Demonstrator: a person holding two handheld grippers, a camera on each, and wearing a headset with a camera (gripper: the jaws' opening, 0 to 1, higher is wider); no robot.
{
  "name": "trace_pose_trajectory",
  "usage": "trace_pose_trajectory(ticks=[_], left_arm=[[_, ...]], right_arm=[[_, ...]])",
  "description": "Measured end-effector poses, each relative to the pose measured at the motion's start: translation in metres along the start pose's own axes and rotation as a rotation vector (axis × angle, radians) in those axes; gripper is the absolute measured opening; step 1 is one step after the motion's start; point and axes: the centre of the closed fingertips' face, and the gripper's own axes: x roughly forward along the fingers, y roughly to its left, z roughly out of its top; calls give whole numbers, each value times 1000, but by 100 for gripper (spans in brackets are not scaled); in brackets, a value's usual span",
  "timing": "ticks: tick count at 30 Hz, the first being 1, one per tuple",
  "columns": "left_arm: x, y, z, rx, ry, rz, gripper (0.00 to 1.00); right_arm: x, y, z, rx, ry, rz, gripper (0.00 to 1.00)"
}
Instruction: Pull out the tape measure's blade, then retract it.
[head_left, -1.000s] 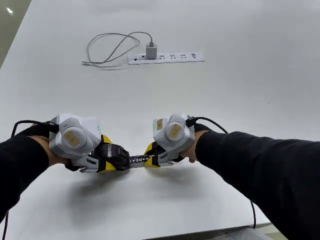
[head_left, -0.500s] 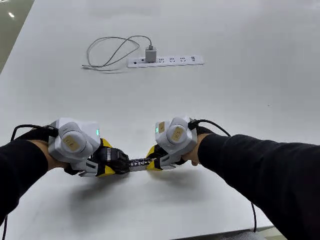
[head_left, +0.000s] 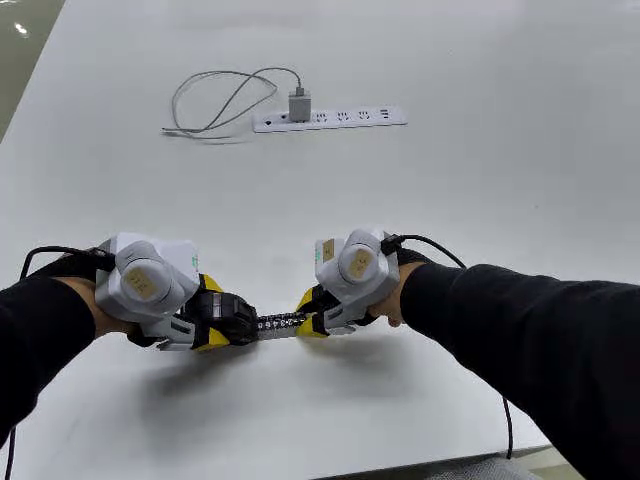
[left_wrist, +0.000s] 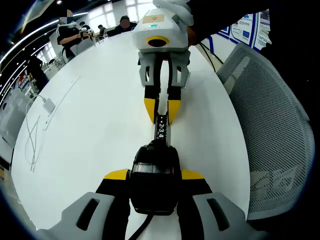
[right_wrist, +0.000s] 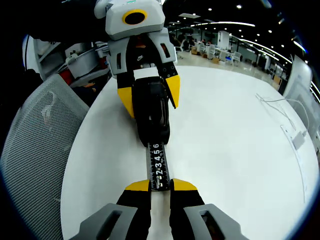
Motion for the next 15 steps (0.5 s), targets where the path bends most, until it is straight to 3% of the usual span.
trace_pose_trajectory(ticks=[15], left_arm=[[1, 1, -1, -1, 0, 1, 31]], right_arm=[[-5, -1, -5, -10, 9, -4, 10]])
